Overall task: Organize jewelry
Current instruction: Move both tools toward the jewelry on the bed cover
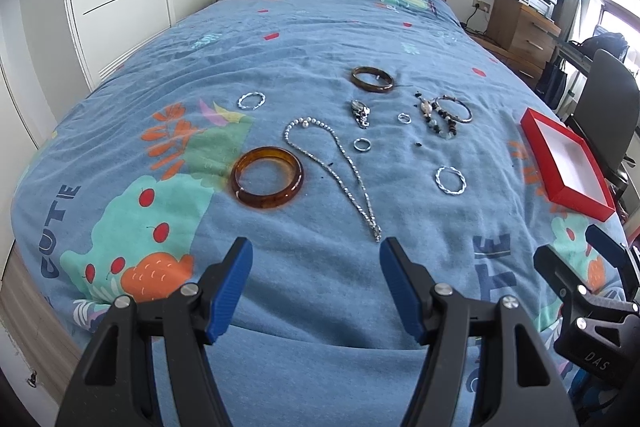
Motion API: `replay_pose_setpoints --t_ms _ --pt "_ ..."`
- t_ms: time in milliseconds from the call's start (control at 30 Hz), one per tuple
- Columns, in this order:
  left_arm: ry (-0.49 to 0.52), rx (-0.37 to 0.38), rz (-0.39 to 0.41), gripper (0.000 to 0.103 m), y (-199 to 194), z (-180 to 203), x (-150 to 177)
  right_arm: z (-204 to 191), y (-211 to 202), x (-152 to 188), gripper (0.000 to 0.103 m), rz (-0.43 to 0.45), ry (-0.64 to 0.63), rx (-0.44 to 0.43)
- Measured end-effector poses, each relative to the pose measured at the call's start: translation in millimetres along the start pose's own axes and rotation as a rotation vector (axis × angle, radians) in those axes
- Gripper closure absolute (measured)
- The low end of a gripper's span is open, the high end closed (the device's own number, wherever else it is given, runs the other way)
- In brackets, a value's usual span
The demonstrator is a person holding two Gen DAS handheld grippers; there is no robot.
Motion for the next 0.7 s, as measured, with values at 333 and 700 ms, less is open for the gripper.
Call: replay_pose_setpoints --t_ms 333,700 --pt "-0.009 0.003 -0.002 0.039 6.0 -7.8 -3.4 -3.1 6.7 -0.6 0.008 -0.015 -0.004 -0.007" --pt "-0.014 -0.001 0.009 0.039 8.7 -15.4 -12.9 -7.5 13.9 -3.7 0.013 -0.024 -0.006 -0.017"
Point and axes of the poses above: each gripper's, at about its wrist camera, not at the fingertips, and y roughly the way its jaws point, z to its right, x to its underside, the point moved 8 cm from there along y, roughly the way its jaws point, and after that the axes turned 11 degrees about -x, right-handed, at the moved point
